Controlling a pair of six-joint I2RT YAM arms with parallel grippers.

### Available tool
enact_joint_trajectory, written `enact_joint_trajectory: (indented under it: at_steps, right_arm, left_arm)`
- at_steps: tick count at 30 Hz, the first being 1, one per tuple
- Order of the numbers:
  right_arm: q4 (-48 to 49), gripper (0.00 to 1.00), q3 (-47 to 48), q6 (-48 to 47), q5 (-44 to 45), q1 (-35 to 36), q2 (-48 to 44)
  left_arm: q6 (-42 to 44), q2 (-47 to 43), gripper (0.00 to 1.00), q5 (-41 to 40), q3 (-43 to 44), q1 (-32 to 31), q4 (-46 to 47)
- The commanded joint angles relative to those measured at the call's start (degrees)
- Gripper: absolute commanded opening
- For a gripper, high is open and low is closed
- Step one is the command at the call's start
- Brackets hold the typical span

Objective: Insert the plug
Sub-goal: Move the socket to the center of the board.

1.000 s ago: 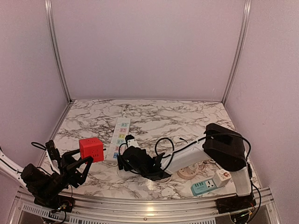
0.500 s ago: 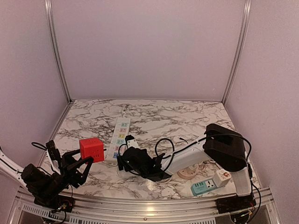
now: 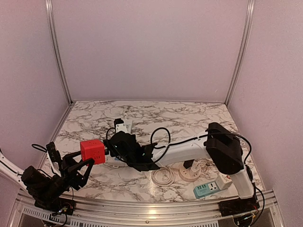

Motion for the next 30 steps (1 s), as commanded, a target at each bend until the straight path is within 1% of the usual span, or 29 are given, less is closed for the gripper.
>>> enact_joint_trajectory:
  at_steps: [1, 10, 16, 20, 23, 25, 27, 30]
  right_arm:
    - [-4.2, 0.98, 4.5, 1.9, 0.7, -2.4, 5.9]
    - [-12.6, 0.98, 16.6, 5.2, 2.8, -3.3, 15.0]
    - [-12.4, 0.99, 15.5, 6.8, 1.1, -4.2, 16.1]
    - [-16.5, 0.99, 15.6, 11.2, -1.8, -5.5, 16.6]
    - [-14.0, 0.99, 12.7, 13.9, -4.7, -6.0, 14.9]
    - [-9.4, 0.98, 10.0, 13.8, -5.8, -5.6, 13.5]
    - [-11.5, 0.98, 11.9, 13.1, -3.0, -4.8, 13.5]
    - [-19.5, 0.99, 17.4, 12.4, 1.1, -4.3, 15.7]
  left_arm:
    - [0.2, -1.0, 0.0, -0.2, -6.8, 0.2, 3.4]
    - [0.2, -0.5, 0.0, -0.2, -6.9, 0.1, 4.0]
    - [0.0, -0.6, 0.0, -0.1, -6.9, 0.1, 3.9]
    - [0.1, -0.4, 0.0, -0.3, -6.9, 0.1, 4.1]
    - [0.2, -0.3, 0.0, -0.3, -6.9, 0.1, 4.3]
    - [0.2, -0.1, 0.0, -0.4, -6.9, 0.1, 4.5]
    - [0.2, 0.1, 0.0, -0.5, -7.0, 0.2, 4.8]
    - [0.2, -0.2, 0.0, -0.5, -7.1, 0.1, 4.7]
